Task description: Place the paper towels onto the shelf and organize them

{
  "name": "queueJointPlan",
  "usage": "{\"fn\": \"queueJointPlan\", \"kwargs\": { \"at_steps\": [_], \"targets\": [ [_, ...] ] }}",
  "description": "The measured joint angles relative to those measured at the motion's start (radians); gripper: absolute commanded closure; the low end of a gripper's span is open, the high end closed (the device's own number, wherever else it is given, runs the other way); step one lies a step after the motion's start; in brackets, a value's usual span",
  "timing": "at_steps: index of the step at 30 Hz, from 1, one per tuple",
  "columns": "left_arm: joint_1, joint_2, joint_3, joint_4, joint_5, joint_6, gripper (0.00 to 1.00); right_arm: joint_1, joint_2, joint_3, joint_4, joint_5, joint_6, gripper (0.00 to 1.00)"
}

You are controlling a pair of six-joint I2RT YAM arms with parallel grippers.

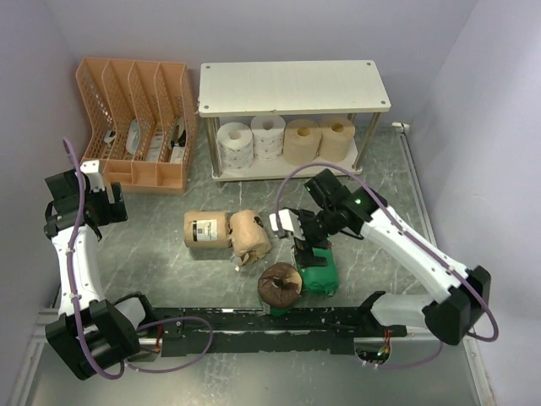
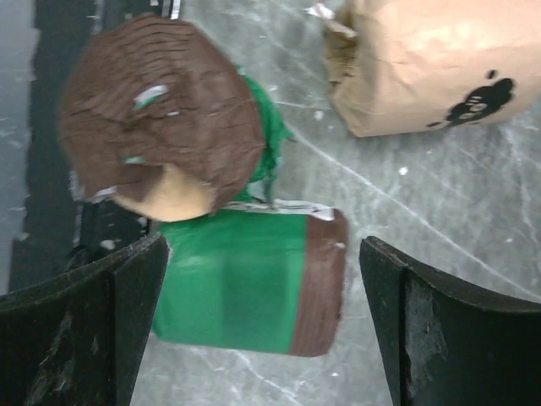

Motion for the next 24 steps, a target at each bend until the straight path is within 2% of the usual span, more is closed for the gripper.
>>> {"fn": "queueJointPlan", "kwargs": {
  "at_steps": [3,6,13,24],
  "targets": [
    [0.000,0.005,0.000,-0.002,0.012,0.003,0.04,0.003,-0.075,-0.045,-0.036,-0.034,0.008,0.05],
    [0.000,0.019,0.000,-0.005,0.023,0.005,0.04,0.003,-0.082,-0.061,-0.050,-0.083,0.026,0.07],
    [0.000,0.025,0.000,-0.009,0.037,0.010,0.04,0.003,-0.001,-0.076,0.043,-0.165,0.123,0.15],
    [0.001,0.027,0.000,-0.009,0.037,0.010,0.04,0.003,0.111,-0.085,0.187,-0.157,0.197,0.21]
  ]
}}
